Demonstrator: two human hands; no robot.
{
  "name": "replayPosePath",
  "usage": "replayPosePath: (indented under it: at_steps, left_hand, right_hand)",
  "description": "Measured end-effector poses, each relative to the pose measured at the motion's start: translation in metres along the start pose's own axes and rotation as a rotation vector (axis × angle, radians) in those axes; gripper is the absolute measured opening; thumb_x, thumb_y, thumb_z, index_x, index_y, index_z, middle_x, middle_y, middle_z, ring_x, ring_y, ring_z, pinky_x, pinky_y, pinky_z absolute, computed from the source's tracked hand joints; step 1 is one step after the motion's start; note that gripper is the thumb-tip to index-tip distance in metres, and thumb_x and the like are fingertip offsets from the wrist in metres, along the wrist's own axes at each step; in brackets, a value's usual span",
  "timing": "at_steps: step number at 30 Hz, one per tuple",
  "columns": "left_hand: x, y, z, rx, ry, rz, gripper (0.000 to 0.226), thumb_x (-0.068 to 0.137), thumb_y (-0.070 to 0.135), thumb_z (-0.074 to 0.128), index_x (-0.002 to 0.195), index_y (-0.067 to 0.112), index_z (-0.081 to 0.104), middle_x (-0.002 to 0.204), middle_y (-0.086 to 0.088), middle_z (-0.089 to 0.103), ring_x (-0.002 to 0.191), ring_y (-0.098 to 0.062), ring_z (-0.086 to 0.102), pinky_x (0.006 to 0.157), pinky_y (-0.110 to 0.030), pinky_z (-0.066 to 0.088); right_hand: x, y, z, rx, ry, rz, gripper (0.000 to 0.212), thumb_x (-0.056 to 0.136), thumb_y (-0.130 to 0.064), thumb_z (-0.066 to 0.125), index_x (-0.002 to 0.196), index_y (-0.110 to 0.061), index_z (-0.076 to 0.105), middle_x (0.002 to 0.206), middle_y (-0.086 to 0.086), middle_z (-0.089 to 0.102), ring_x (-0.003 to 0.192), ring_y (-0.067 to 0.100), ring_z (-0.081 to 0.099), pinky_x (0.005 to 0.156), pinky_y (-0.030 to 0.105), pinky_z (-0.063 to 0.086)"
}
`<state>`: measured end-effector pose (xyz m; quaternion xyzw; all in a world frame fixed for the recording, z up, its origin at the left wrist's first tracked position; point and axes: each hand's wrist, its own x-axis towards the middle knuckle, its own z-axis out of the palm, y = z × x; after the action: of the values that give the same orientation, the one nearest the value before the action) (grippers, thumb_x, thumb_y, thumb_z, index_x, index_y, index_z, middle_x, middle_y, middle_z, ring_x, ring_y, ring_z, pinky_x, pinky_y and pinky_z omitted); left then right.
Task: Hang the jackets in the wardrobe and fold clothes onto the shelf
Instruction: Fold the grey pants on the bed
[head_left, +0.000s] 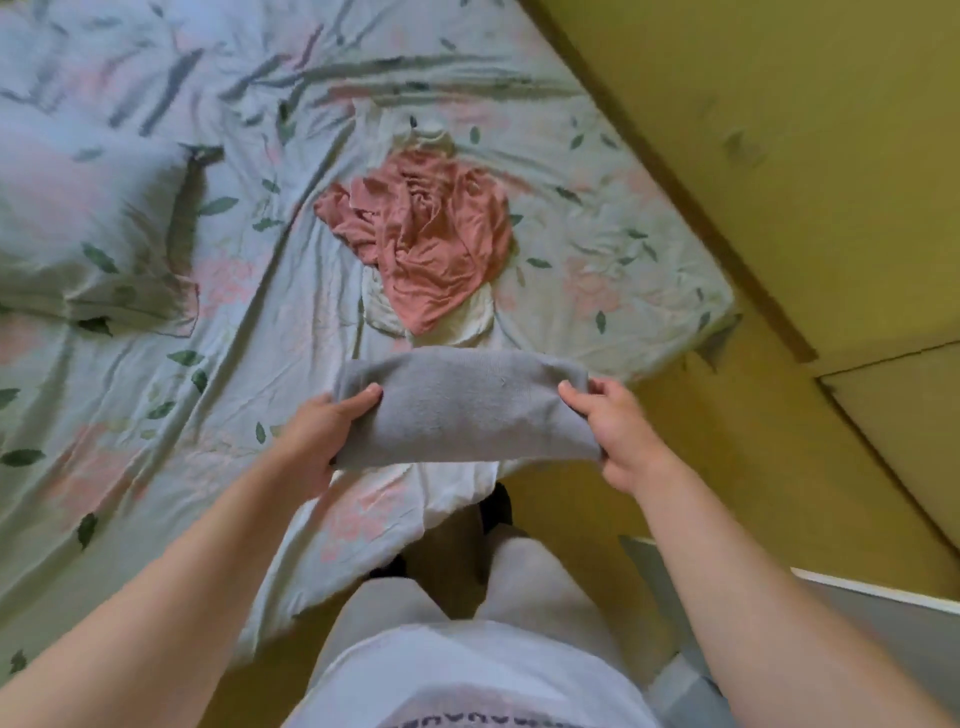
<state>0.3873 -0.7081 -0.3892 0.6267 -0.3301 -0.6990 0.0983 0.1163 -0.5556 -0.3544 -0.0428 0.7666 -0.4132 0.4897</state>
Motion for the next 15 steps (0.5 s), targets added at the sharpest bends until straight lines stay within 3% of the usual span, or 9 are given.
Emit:
replayPosePath:
  at_steps: [3,6,9,11,13,15]
  left_hand:
    - [-0.037,0.045,0.043,0.131,-0.149,0.166,0.026,0.086,0.033,0.078,0.103,0.014,0.069,0.086,-0.007,0.078,0.086,-0.029,0.073,0.079,-0.048,0.060]
    - [-0.085,0.088,0.099,0.232,-0.286,0.358,0.012,0.089,0.030,0.076,0.096,0.021,0.072,0.087,-0.003,0.077,0.087,-0.024,0.073,0.077,-0.038,0.058]
    - [-0.132,0.117,0.158,0.333,-0.450,0.518,0.015,0.086,0.032,0.078,0.096,0.021,0.075,0.090,-0.003,0.078,0.093,-0.027,0.073,0.087,-0.044,0.058]
    - [-0.167,0.124,0.199,0.380,-0.570,0.588,0.023,0.083,0.035,0.080,0.097,0.018,0.076,0.096,-0.009,0.078,0.097,-0.032,0.073,0.090,-0.049,0.057]
    - [-0.203,0.124,0.244,0.439,-0.687,0.638,0.026,0.082,0.039,0.081,0.097,0.018,0.076,0.094,-0.008,0.078,0.098,-0.032,0.073,0.086,-0.046,0.058]
    - [-0.240,0.119,0.281,0.470,-0.796,0.676,0.027,0.080,0.042,0.081,0.094,0.019,0.076,0.092,-0.006,0.078,0.097,-0.032,0.072,0.085,-0.047,0.057]
  right_hand:
    - [-0.060,-0.010,-0.044,0.114,0.206,-0.107,0.040,0.083,-0.040,0.078,0.110,-0.017,0.061,0.112,0.010,0.072,0.104,0.031,0.069,0.098,0.051,0.053]
    - [-0.117,-0.010,-0.090,0.287,0.380,-0.175,0.049,0.071,-0.046,0.080,0.106,-0.018,0.061,0.107,0.010,0.074,0.103,0.035,0.070,0.098,0.058,0.052]
    - [-0.176,-0.002,-0.136,0.454,0.544,-0.231,0.032,0.084,-0.034,0.077,0.107,-0.016,0.063,0.100,0.008,0.077,0.093,0.030,0.074,0.081,0.046,0.059]
    - [-0.217,0.007,-0.166,0.548,0.667,-0.272,0.027,0.090,-0.028,0.074,0.109,-0.012,0.063,0.099,0.008,0.077,0.086,0.024,0.075,0.068,0.035,0.057]
    - [-0.261,0.018,-0.195,0.618,0.811,-0.315,0.025,0.091,-0.026,0.072,0.109,-0.011,0.063,0.098,0.008,0.077,0.084,0.022,0.075,0.065,0.034,0.056]
    - [-0.300,0.030,-0.218,0.657,0.934,-0.337,0.024,0.092,-0.026,0.072,0.109,-0.011,0.063,0.098,0.009,0.076,0.086,0.024,0.074,0.072,0.039,0.057]
